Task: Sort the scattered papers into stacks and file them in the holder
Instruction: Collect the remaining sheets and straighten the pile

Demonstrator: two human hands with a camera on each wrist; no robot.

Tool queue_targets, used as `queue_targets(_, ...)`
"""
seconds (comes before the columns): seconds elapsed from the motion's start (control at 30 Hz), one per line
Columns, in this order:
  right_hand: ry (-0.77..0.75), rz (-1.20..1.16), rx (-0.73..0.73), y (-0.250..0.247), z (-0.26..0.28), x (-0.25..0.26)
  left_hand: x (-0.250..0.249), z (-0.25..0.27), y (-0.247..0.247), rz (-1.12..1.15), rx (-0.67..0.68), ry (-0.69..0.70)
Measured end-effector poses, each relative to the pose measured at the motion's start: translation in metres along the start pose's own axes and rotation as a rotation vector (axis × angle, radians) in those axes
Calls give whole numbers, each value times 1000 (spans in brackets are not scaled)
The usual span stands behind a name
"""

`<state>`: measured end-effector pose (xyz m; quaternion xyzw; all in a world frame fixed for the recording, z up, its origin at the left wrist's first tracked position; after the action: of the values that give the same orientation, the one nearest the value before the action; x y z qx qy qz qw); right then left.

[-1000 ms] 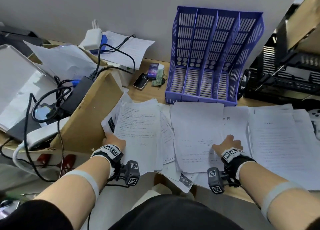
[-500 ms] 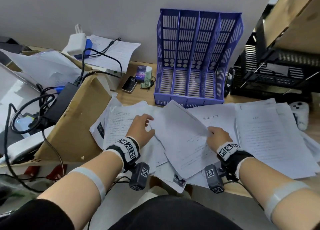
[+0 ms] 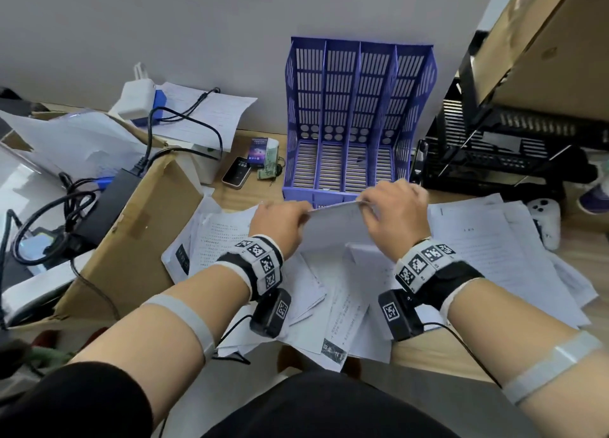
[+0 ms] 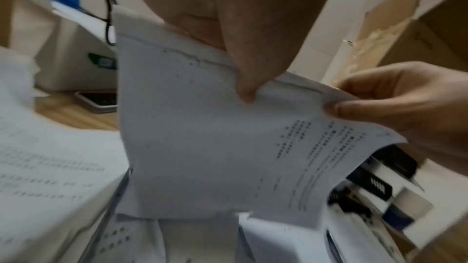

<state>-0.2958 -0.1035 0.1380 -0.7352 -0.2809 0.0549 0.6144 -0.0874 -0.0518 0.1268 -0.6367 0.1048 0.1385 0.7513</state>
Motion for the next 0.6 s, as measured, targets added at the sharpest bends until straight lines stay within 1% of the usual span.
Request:
queue_targets(0.03, 74, -38, -6, -3, -3, 1, 7, 2, -3, 111, -29, -61)
queue_targets(0.07, 181, -88, 20, -3, -5, 1, 16, 3, -6, 221, -76, -131)
queue_targets(0.13, 383, -285, 112, 9, -9, -7, 35, 8, -10, 436, -175, -256)
queue_targets(0.17, 442, -409, 184, 17, -8, -10, 46, 11, -10, 540, -210, -306)
queue_targets(0.23, 504, -581, 410, 37, -3, -9, 66, 22, -9, 658, -261, -407)
queue_targets(0.3, 532, -662, 656, 56, 7, 1, 84, 37, -8, 681, -307, -512)
queue_targets(0.33, 538, -706, 736, 67, 12, 8, 93, 45, -5, 696, -320, -552)
queue_targets(0.37, 545, -764, 779, 77, 16, 13, 99, 53, -4, 730, -312, -582)
queue_targets(0.4, 562, -815, 812, 86, 19, 19, 104, 60, -2, 747, -280, -604)
queue_targets(0.43, 578, -862, 842, 97, 21, 24, 111, 66, 3, 737, -212, -636)
queue_targets(0.5, 600, -895, 901, 115, 24, 34, 125, 77, 18, 649, -3, -687)
queue_targets(0.57, 587, -851, 967, 130, 26, 46, 141, 90, 36, 559, 193, -746)
queue_targets(0.6, 576, -802, 997, 135, 26, 51, 147, 98, 44, 523, 252, -783)
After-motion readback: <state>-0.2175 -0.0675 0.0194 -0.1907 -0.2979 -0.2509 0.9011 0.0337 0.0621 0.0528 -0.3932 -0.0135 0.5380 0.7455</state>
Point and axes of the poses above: each hand's wrist, its own z-axis away from the middle knuckle, its own y-axis out of the palm, x = y × z, the point moved 1 cm from there along -z, towards the middle knuckle, and after that the axes turned 8 degrees about x, right-handed, at the moved point
